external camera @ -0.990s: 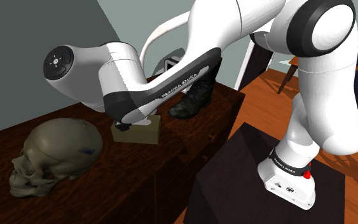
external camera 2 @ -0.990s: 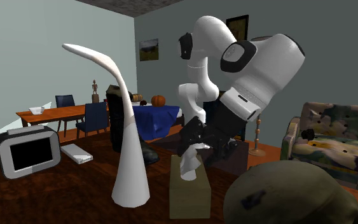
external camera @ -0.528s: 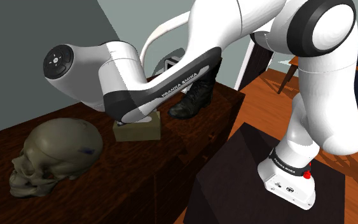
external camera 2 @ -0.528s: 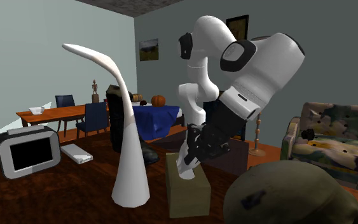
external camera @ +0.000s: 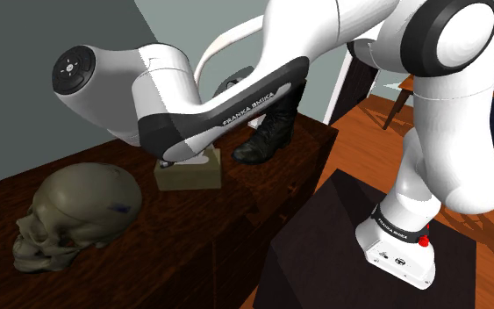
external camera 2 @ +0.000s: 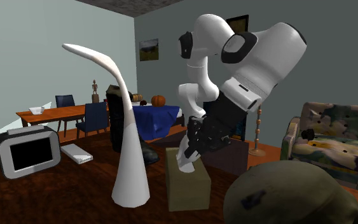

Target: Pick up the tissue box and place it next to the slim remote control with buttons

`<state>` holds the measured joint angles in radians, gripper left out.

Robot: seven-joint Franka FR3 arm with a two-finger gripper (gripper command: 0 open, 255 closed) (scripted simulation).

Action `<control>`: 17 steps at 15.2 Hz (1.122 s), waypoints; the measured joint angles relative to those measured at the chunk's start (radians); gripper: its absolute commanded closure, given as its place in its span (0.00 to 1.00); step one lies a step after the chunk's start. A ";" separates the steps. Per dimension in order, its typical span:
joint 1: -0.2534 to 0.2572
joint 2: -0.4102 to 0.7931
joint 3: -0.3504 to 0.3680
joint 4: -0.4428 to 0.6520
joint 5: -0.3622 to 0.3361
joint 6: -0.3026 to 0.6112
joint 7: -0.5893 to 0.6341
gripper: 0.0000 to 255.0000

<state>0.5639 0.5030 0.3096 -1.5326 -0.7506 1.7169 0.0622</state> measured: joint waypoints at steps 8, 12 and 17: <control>0.005 -0.035 0.007 0.053 0.018 -0.071 -0.049 1.00; 0.009 -0.043 0.009 0.086 0.023 -0.105 -0.072 1.00; 0.012 -0.060 0.011 0.127 0.029 -0.151 -0.105 1.00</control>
<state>0.5756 0.4434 0.3203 -1.4054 -0.7219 1.5660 -0.0430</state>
